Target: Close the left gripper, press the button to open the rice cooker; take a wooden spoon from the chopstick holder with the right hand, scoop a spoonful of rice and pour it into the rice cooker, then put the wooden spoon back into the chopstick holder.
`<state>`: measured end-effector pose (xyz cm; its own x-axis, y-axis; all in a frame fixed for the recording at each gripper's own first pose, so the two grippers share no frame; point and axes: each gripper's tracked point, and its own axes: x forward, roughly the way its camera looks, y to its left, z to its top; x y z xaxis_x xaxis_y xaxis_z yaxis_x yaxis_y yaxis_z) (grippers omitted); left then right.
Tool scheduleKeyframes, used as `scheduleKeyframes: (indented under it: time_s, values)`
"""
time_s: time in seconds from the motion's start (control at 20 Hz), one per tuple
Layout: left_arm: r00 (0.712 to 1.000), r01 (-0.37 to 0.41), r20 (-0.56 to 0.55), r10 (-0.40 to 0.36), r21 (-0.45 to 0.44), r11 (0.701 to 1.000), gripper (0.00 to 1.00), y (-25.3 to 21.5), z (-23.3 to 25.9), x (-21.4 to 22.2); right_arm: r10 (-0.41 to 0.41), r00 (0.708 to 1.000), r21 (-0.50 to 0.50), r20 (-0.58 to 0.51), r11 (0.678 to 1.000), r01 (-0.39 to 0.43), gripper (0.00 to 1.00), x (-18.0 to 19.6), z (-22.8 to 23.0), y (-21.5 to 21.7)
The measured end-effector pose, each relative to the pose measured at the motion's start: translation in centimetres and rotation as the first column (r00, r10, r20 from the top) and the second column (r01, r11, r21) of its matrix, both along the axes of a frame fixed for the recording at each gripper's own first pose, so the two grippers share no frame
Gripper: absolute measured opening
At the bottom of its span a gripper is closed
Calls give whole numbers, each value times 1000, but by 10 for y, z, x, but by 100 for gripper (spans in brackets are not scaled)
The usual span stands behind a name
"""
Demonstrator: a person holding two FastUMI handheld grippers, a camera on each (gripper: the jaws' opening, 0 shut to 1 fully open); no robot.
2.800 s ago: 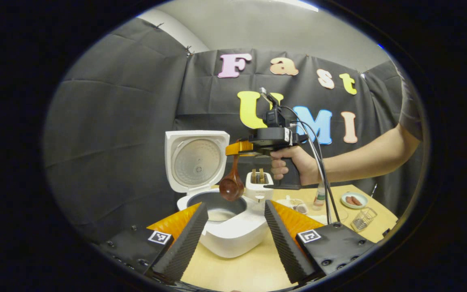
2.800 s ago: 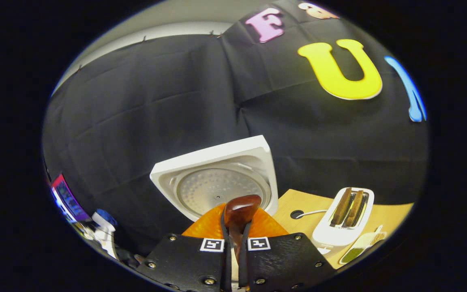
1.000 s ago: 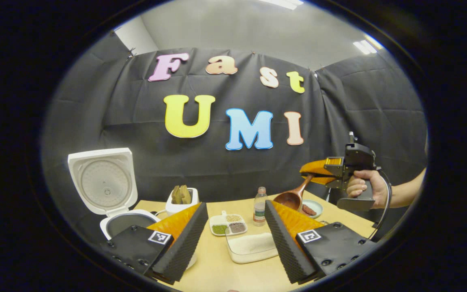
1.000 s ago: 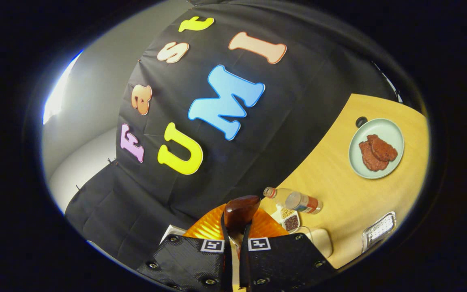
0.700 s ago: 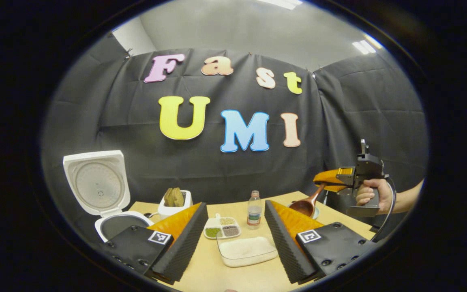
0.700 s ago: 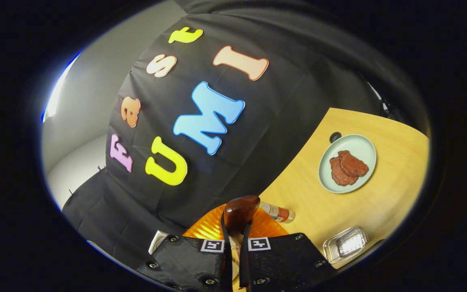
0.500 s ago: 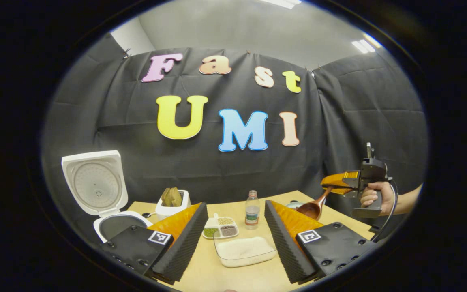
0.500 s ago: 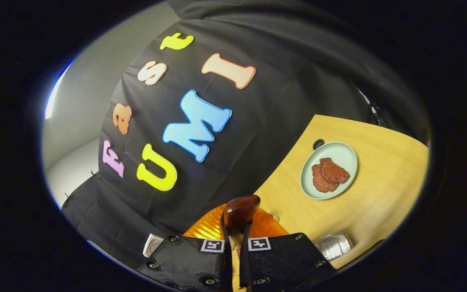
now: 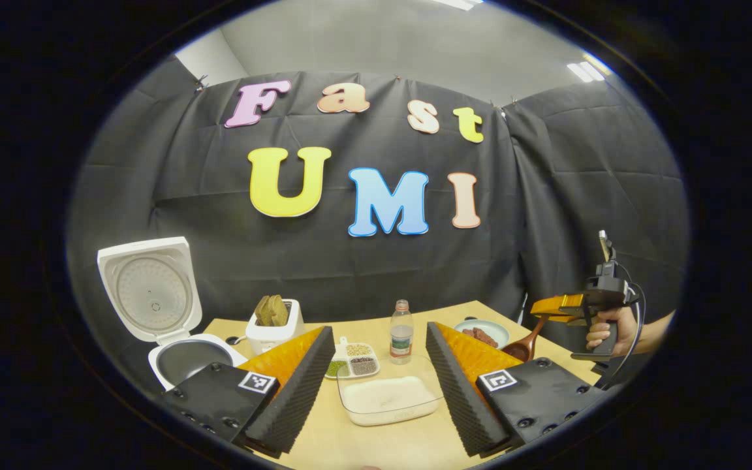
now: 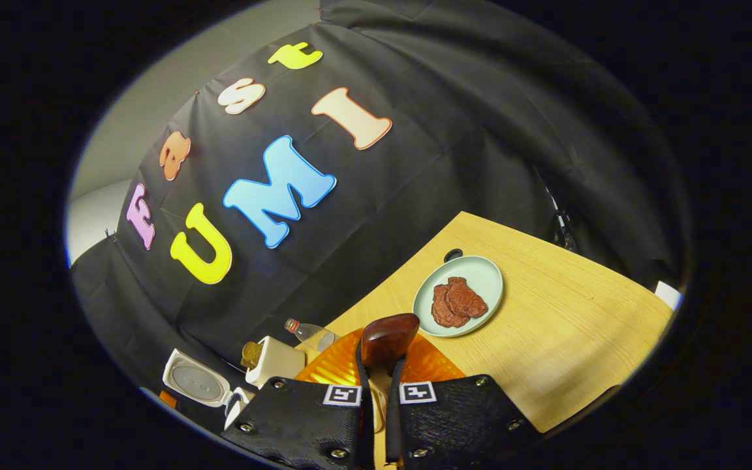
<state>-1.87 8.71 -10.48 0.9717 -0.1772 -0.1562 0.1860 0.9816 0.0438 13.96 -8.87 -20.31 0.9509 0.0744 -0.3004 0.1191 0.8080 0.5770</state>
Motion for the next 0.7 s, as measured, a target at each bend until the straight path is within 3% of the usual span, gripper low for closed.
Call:
scheduleKeyframes:
  time_s: [0.2,0.5,0.7]
  values:
    - [1000,-16,-18,16,-21,1000,96,6,-4,-4,2,999,-126,-44,992,-8,7,5,-29,5]
    - [998,-57,-31,56,-25,998,96,17,-4,-9,-1,996,-205,-92,979,-18,7,19,-64,19]
    - [997,-72,-36,71,-21,997,98,22,-5,-14,9,997,-312,-75,949,-32,7,23,-75,32]
